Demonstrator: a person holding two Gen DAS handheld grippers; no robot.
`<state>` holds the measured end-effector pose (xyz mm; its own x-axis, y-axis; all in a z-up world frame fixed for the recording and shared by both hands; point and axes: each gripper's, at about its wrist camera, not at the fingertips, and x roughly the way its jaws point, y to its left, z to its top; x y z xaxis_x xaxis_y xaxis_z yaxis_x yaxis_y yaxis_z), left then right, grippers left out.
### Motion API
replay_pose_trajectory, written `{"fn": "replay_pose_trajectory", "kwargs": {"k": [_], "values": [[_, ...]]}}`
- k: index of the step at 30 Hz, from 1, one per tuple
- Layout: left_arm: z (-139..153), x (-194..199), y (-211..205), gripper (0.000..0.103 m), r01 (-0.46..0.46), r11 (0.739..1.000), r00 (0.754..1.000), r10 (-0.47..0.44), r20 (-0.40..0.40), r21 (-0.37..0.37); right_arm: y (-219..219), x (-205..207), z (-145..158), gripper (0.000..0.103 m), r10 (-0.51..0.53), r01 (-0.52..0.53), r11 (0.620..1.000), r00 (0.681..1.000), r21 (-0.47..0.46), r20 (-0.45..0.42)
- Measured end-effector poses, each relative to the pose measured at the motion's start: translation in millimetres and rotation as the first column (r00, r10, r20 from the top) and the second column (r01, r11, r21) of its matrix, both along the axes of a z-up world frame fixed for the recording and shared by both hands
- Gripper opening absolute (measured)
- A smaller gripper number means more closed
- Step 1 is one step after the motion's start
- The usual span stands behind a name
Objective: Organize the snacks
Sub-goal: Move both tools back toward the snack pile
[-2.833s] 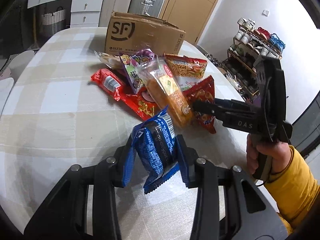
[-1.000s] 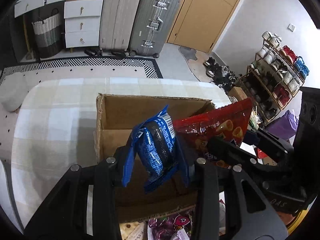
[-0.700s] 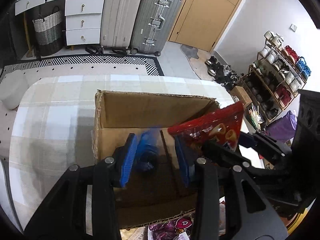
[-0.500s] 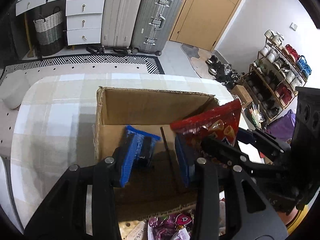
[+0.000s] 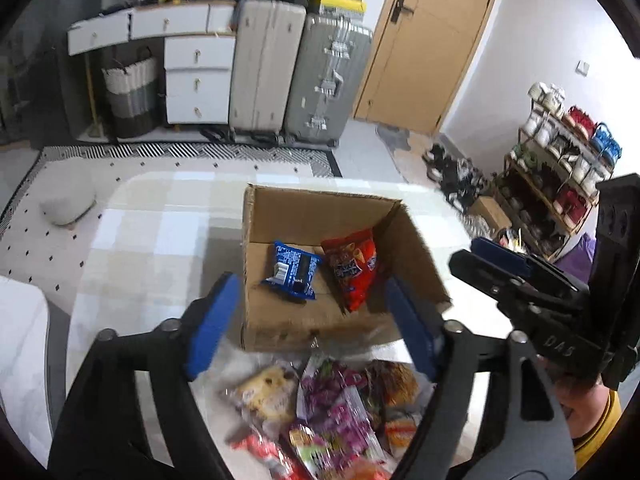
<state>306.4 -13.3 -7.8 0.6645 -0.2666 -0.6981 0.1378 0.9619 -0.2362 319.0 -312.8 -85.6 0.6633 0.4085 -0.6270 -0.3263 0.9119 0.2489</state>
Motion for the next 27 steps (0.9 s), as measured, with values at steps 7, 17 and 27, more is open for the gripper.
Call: {"fn": "replay_pose_trajectory", "kwargs": {"k": [7, 17, 27], "values": [[26.9, -92.5, -0.8, 0.082, -0.041, 0.999, 0.996, 0.039, 0.084, 0.026, -15.1, -94.0, 34.1, 0.081, 0.014, -0.021, 0.999, 0.992, 0.049, 0.129], [37.3, -215.4, 2.1, 0.102, -0.099, 0.995, 0.978, 0.095, 0.184, 0.012, -20.5, -223.2, 47.3, 0.094, 0.039, -0.063, 0.995, 0.957, 0.074, 0.288], [-7.8, -291.2, -1.3, 0.102, -0.071, 0.997, 0.99, 0.069, 0.12, 0.013, -41.0, -285.4, 23.2, 0.099, -0.025, -0.015, 0.992, 0.952, 0.127, 0.305]]}}
